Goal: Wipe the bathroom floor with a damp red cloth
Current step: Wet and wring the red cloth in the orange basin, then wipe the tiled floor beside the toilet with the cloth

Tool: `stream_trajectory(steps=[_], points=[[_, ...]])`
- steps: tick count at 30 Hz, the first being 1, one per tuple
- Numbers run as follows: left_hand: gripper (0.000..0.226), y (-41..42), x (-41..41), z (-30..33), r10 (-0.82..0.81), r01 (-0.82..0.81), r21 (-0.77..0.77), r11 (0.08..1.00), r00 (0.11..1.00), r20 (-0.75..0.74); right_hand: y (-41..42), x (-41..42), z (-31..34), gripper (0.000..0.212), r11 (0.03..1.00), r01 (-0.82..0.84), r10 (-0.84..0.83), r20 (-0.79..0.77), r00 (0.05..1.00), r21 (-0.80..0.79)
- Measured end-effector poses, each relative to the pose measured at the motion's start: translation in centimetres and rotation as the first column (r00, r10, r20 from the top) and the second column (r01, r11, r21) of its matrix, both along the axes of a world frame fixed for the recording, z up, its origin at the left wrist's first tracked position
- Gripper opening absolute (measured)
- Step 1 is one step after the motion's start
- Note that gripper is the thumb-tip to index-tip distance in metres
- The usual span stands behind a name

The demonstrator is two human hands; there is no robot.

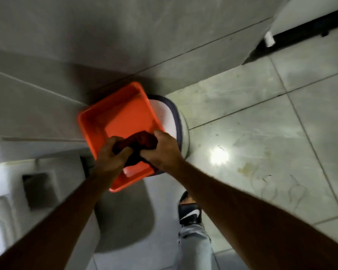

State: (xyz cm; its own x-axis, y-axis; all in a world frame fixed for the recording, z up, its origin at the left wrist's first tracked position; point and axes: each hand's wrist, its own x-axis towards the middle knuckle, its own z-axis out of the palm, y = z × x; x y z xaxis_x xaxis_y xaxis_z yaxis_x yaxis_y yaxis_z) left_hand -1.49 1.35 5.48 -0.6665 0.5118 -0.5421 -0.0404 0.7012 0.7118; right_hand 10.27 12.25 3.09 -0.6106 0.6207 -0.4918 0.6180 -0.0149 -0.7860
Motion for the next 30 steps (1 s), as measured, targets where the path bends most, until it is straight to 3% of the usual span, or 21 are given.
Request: stream_trajectory(steps=[3, 7, 9, 13, 16, 19, 23, 27, 28, 30], points=[[0.017, 2.4, 5.5, 2.1, -0.065, 0.043, 0.131, 0.99, 0.984, 0.166, 1.7, 7.6, 2.7, 0.042, 0.975, 0.147, -0.153, -0.026, 0.988, -0.165], [0.016, 6.3, 16.3, 1.9, -0.2, 0.153, 0.176, 0.972, 0.937, 0.287, 3.8, 20.4, 2.8, 0.049, 0.815, 0.37, -0.445, -0.072, 0.893, -0.447], [0.02, 8.2, 22.2, 0.6, -0.267, 0.222, 0.169, 0.96, 0.909, 0.32, 4.5, 26.7, 1.7, 0.053, 0.79, 0.448, -0.521, -0.074, 0.85, -0.419], [0.03, 10.8, 34.4, -4.5, -0.403, 0.383, 0.127, 0.915, 0.864, 0.3, 5.0, 39.0, -2.7, 0.04, 0.74, 0.61, -0.64, -0.02, 0.768, -0.283], [0.056, 11.1, 40.6, -10.2, -0.511, 0.531, -0.069, 0.844, 0.838, 0.192, 4.4, 45.7, -7.3, 0.043, 0.754, 0.639, -0.641, 0.044, 0.766, -0.155], [0.079, 9.8, 44.0, -16.1, -0.709, 0.698, -0.269, 0.663, 0.702, 0.074, 3.6, 50.8, -12.4, 0.043, 0.781, 0.621, -0.607, 0.147, 0.781, -0.071], [0.094, 7.2, 44.3, -23.2, -0.925, 0.805, -0.499, 0.322, 0.38, 0.018, 2.7, 55.2, -19.4, 0.047, 0.864, 0.5, -0.468, 0.265, 0.843, -0.066], [0.104, 5.9, 41.5, -28.1, -0.981, 0.744, -0.646, 0.171, 0.188, -0.043, 3.5, 57.8, -25.3, 0.056, 0.819, 0.573, -0.52, 0.389, 0.76, -0.026], [0.108, 5.7, 40.6, -29.0, -0.989, 0.727, -0.671, 0.145, 0.136, -0.066, 3.5, 58.3, -26.7, 0.067, 0.83, 0.55, -0.523, 0.471, 0.711, 0.091], [0.12, 5.7, 38.9, -30.4, -0.991, 0.689, -0.713, 0.128, 0.068, -0.112, 2.8, 58.6, -28.7, 0.087, 0.876, 0.33, -0.481, 0.611, 0.629, 0.351]])
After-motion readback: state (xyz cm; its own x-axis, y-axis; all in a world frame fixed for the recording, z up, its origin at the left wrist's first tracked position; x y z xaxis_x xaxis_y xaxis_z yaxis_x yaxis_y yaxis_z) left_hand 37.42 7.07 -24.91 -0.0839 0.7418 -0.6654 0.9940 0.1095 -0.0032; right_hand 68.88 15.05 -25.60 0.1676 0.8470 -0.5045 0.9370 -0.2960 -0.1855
